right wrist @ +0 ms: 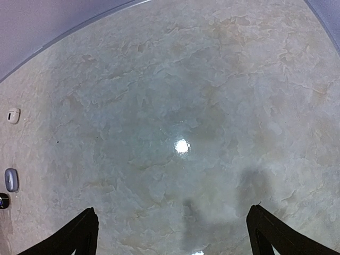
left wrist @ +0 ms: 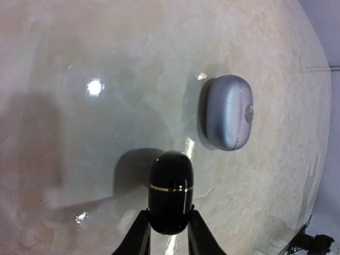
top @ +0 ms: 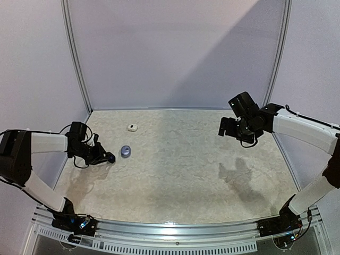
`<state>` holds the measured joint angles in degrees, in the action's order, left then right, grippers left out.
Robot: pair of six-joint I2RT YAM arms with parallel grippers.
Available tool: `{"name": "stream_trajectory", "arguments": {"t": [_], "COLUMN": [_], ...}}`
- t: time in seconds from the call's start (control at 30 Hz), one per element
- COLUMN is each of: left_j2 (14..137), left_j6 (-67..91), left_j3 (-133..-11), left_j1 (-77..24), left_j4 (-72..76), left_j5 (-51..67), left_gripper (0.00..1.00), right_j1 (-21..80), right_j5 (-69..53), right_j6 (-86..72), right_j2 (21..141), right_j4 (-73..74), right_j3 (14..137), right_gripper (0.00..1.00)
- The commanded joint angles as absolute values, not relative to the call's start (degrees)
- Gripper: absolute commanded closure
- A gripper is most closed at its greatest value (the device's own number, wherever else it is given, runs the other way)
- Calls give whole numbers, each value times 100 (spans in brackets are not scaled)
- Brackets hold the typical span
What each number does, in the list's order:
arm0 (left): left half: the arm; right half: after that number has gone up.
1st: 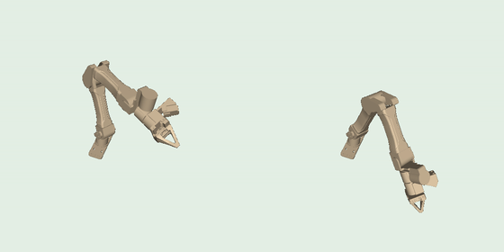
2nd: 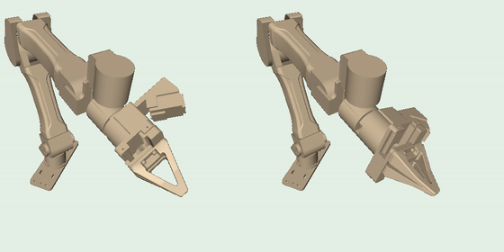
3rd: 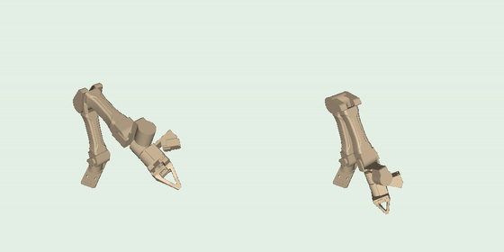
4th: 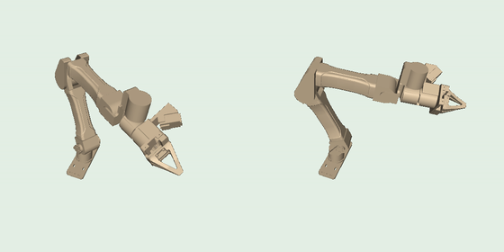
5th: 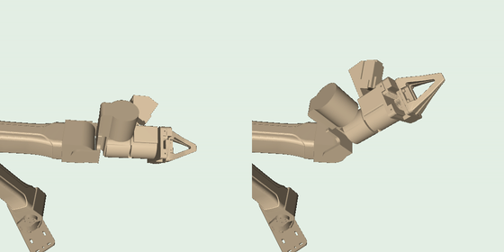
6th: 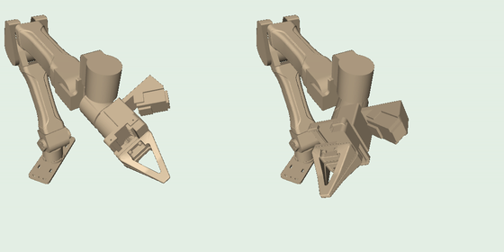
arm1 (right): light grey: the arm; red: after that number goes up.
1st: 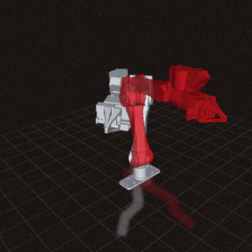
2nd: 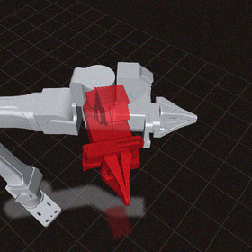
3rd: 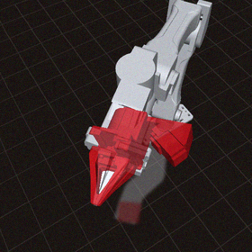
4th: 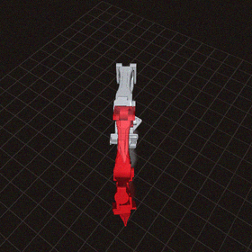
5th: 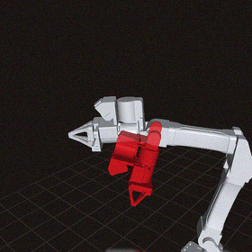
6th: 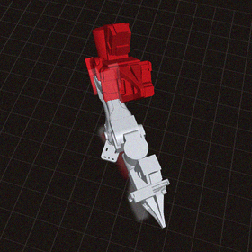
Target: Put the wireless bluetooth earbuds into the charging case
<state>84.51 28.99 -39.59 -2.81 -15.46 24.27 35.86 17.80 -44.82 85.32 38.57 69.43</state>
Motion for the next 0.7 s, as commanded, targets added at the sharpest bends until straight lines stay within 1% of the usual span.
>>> {"name": "stream_trajectory", "arguments": {"t": [0.0, 0.03, 0.07, 0.27, 0.4, 0.5, 0.6, 0.67], "left_j2": [8508, 8477, 8437, 7940, 7293, 6593, 5774, 5393], "left_j6": [3076, 3096, 3098, 2838, 2174, 1510, 898, 675], "left_j3": [-3679, -3659, -3661, -3949, -4174, -4121, -3761, -3453], "left_j1": [-75, -24, -3, 0, -2, 0, 0, 0], "left_j4": [-1421, -1399, -1392, -1768, -2195, -2032, -1489, -1059], "left_j5": [2059, 2019, 1983, 1421, 1029, 704, 326, 54], "left_gripper": [38, 8, 2, 1, 1, 1, 1, 1], "right_j1": [3411, 3367, 3330, 3171, 3122, 3124, 3124, 3128], "right_j5": [1687, 1711, 1737, 2311, 3219, 3795, 4339, 4974], "right_j6": [-4367, -4456, -4487, -4418, -4354, -4079, -3732, -3572], "right_j2": [8722, 8791, 8822, 8631, 8438, 8250, 7783, 7469], "right_j4": [3731, 3769, 3778, 3206, 3038, 2910, 2190, 1640], "right_j3": [7152, 7218, 7280, 7275, 7344, 7335, 6720, 6159], "right_gripper": [1, 1, 1, 1, 1, 1, 1, 1]}}
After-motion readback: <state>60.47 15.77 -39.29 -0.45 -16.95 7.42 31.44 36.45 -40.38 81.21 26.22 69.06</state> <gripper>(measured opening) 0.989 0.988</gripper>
